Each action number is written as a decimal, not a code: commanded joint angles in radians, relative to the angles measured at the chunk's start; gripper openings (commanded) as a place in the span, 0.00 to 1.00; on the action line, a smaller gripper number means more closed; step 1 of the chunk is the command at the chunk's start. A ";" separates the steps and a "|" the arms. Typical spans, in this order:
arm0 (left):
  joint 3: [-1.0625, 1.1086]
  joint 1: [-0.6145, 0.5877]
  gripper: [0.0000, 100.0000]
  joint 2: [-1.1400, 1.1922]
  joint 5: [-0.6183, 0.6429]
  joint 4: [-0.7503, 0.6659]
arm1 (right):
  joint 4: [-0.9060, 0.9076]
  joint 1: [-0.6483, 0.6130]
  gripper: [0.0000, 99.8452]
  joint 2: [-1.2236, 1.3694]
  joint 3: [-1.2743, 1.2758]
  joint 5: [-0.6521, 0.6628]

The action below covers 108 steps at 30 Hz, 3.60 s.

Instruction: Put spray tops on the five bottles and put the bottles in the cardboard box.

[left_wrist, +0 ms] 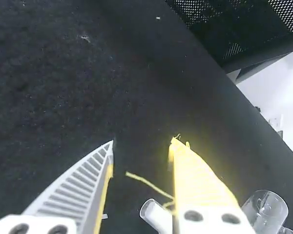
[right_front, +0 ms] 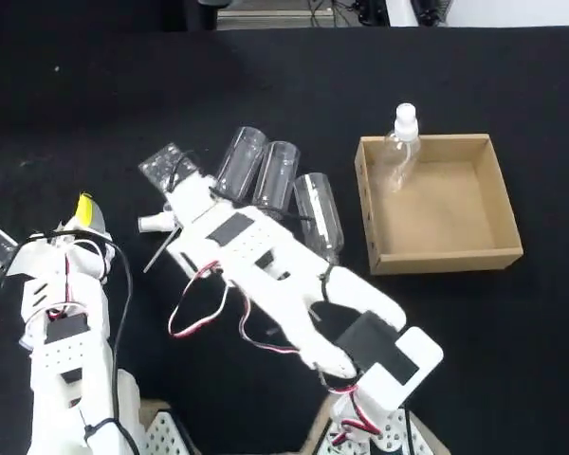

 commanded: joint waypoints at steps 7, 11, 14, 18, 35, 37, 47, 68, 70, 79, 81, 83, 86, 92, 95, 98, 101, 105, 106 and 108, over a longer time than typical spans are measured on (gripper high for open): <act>-0.064 0.013 0.17 0.008 0.009 -0.025 | 0.031 0.023 0.10 -0.015 0.021 0.160; -0.058 0.059 0.17 0.008 0.008 -0.021 | 0.100 0.087 0.10 -0.110 0.031 0.160; -0.058 0.062 0.17 0.009 0.008 -0.020 | 0.222 0.114 0.10 -0.246 0.033 0.160; -0.058 0.062 0.17 0.009 0.008 -0.021 | 0.485 0.127 0.10 -0.438 0.028 0.166; -0.056 0.067 0.17 0.009 0.008 -0.018 | 1.043 1.096 0.10 -0.834 0.028 1.102; -0.056 0.067 0.17 0.009 0.008 -0.018 | 1.013 1.274 0.10 -0.831 0.033 1.221; -0.056 0.070 0.17 0.009 0.008 -0.018 | 0.615 1.857 0.10 -0.829 0.260 0.947; -0.054 0.070 0.17 0.009 0.008 -0.018 | 0.397 1.588 0.27 -0.835 0.596 0.061; -0.054 0.070 0.17 0.009 0.008 -0.018 | 0.397 1.570 0.33 -0.835 0.611 0.061; -0.054 0.070 0.17 0.009 0.008 -0.018 | 0.408 1.570 0.34 -0.837 0.613 0.315; -0.054 0.070 0.17 0.009 0.008 -0.018 | 0.451 1.570 0.34 -0.837 0.598 0.450; -0.054 0.070 0.17 0.009 0.008 -0.018 | 0.517 1.570 0.34 -0.837 0.553 0.605; -0.054 0.088 0.17 0.009 0.003 -0.018 | 0.626 1.570 0.34 -0.837 0.443 0.810; -0.054 0.128 0.17 0.009 -0.114 -0.018 | 0.755 1.594 0.34 -0.837 0.259 1.244; -0.054 0.128 0.17 0.009 -0.115 -0.018 | 0.755 1.643 0.34 -0.837 0.234 1.593; -0.054 0.128 0.17 0.009 -0.115 -0.018 | 0.753 1.712 0.34 -0.831 0.239 1.969; -0.054 0.128 0.17 0.009 -0.118 -0.018 | 0.761 1.777 0.34 -0.834 0.240 2.266; -0.054 0.128 0.17 0.009 -0.118 -0.018 | 0.741 1.826 0.34 -0.835 0.288 2.550; -0.054 0.128 0.17 0.009 -0.118 -0.018 | 0.727 1.829 0.34 -0.835 0.305 2.582; -0.054 0.128 0.17 0.009 -0.118 -0.018 | 0.683 1.829 0.34 -0.834 0.346 2.608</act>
